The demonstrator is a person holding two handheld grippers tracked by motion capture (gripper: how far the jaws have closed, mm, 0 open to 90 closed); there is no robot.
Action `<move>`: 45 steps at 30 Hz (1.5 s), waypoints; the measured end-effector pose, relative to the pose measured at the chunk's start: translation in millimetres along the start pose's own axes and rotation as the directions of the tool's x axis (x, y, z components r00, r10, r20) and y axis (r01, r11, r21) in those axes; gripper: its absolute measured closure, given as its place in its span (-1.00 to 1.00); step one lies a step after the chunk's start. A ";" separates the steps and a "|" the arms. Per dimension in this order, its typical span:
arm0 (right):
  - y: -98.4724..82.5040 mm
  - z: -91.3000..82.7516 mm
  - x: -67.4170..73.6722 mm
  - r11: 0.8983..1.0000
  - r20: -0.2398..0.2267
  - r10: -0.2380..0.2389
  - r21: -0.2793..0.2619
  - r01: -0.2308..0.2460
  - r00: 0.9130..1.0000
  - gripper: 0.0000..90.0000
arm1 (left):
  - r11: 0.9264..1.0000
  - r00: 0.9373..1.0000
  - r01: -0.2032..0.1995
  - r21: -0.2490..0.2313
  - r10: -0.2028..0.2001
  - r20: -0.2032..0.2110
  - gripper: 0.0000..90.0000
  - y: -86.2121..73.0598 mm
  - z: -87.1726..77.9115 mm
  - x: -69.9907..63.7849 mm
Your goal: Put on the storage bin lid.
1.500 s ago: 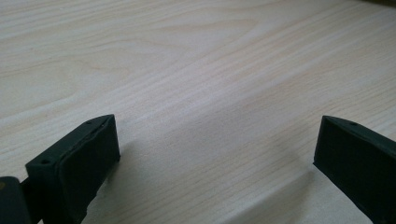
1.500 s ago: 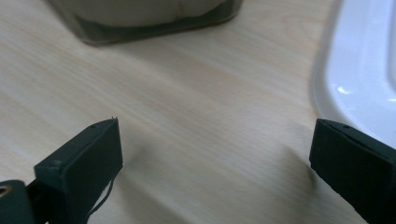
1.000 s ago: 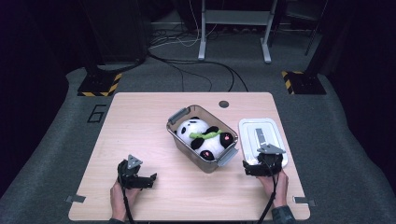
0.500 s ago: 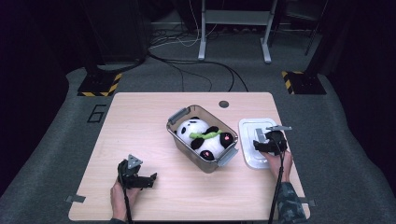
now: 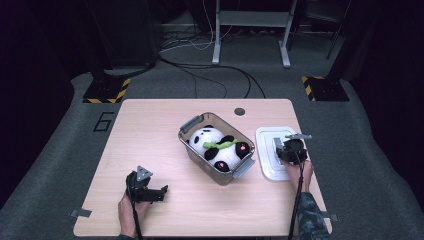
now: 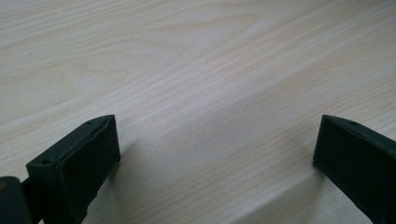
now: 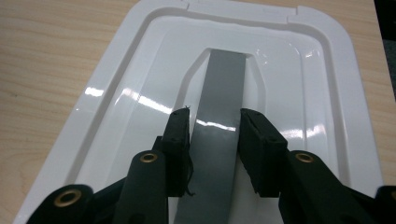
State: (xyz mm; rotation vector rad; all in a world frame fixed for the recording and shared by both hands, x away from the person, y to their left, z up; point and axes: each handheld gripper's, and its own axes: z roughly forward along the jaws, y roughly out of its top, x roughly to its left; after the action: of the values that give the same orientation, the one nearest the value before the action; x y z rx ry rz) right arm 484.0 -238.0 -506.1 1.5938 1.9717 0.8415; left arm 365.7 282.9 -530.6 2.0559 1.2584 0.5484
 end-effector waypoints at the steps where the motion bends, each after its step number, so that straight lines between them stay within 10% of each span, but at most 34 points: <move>1: -0.7 0.3 -0.8 1.000 0.005 -0.010 -0.010 0.010 1.000 0.43 | 1.000 1.000 0.000 0.001 0.000 -0.001 -1.00 -0.1 -0.1 0.0; 18: 5.9 -12.3 -6.8 0.999 -0.050 -0.031 -0.024 0.029 0.998 0.48 | 1.000 1.000 0.012 -0.001 -0.012 -0.002 -1.00 -0.4 -0.1 -0.4; 45: 67.7 -94.3 12.7 0.983 -0.126 -0.099 -0.167 0.077 0.987 0.48 | 1.000 1.000 0.012 0.005 -0.012 -0.003 -1.00 -0.2 -0.2 0.9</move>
State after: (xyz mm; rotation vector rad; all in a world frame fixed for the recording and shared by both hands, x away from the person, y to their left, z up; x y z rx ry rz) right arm 462.9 -232.2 -391.5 1.3799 1.9928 1.0676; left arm 365.9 283.8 -530.6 2.0509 1.2742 0.5442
